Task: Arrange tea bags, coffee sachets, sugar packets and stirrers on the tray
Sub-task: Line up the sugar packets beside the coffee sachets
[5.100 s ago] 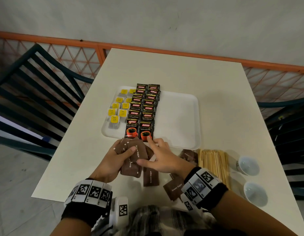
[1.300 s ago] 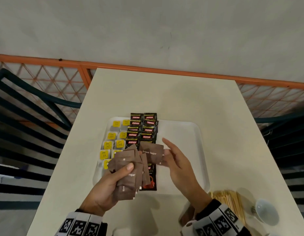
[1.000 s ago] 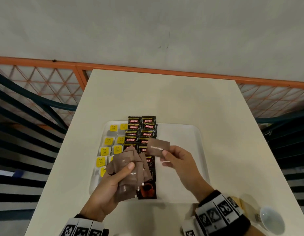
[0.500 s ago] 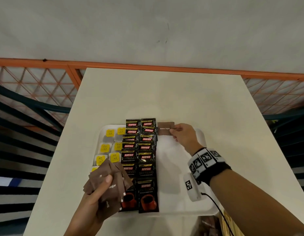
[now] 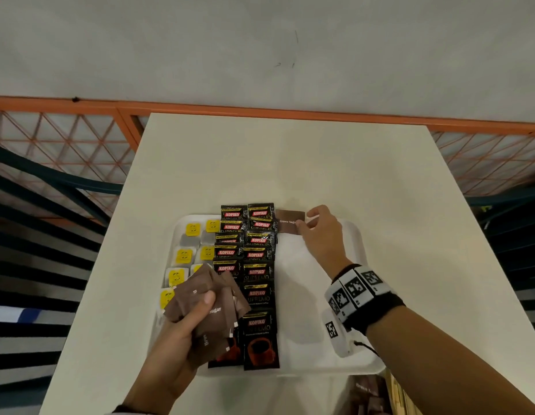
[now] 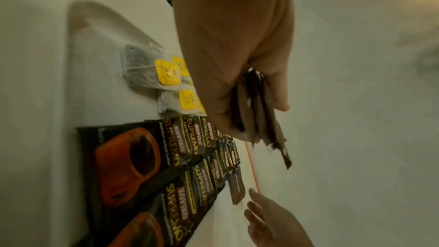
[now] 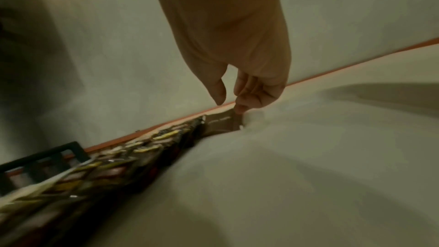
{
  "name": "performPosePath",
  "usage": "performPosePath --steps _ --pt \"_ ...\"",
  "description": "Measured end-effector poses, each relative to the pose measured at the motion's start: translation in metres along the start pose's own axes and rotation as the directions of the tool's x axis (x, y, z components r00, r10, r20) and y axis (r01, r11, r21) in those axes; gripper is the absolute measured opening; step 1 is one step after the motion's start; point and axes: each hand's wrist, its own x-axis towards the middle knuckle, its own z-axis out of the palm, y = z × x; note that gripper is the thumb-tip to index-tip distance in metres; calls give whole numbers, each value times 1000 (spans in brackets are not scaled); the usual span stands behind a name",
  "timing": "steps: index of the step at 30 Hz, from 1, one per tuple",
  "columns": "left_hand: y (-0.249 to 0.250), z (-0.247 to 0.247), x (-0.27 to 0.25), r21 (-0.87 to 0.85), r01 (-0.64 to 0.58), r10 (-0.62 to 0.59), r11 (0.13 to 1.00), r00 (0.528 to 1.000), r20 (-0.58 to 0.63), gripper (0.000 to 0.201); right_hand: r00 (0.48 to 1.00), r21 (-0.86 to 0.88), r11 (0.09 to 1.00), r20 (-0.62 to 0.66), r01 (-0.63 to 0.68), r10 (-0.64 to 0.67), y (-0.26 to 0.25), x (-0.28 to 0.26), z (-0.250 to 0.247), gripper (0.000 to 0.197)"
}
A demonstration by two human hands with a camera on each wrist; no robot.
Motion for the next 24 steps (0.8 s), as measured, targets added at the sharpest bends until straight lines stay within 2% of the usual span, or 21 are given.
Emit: performPosePath --steps 3,5,7,9,12,14,17,19,22,24 --pt "3 11 6 -27 -37 37 999 999 -6 33 982 20 995 162 98 -100 -23 -30 -6 15" --pt "5 17 9 -63 -58 58 996 998 -2 39 921 75 990 364 122 -141 -37 -55 -10 20" --pt "8 22 12 -85 -83 83 993 996 6 61 844 170 982 511 86 -162 -46 -79 -13 24" --pt "10 27 13 -118 -107 108 987 994 0 88 799 249 967 570 54 -191 -49 -97 -11 25" --pt "10 31 12 -151 -95 101 984 994 30 95 798 283 959 575 9 -177 -46 -110 -5 28" --pt "9 31 9 -153 -68 75 986 996 44 89 812 307 951 564 -42 -147 -45 -113 -4 25" --pt "10 27 8 -178 -45 56 983 997 58 55 801 352 930 583 -104 -132 -44 -114 -7 17" --pt "9 24 8 -177 -55 64 983 997 46 44 793 389 909 597 -149 -125 -43 -114 -10 15" --pt "7 22 9 -149 -94 98 984 995 14 31 789 417 887 605 -195 -111 -42 -114 -13 25" --pt "5 21 11 -138 -107 106 985 994 -9 30 796 451 864 596 -223 -105 -39 -114 -14 28"
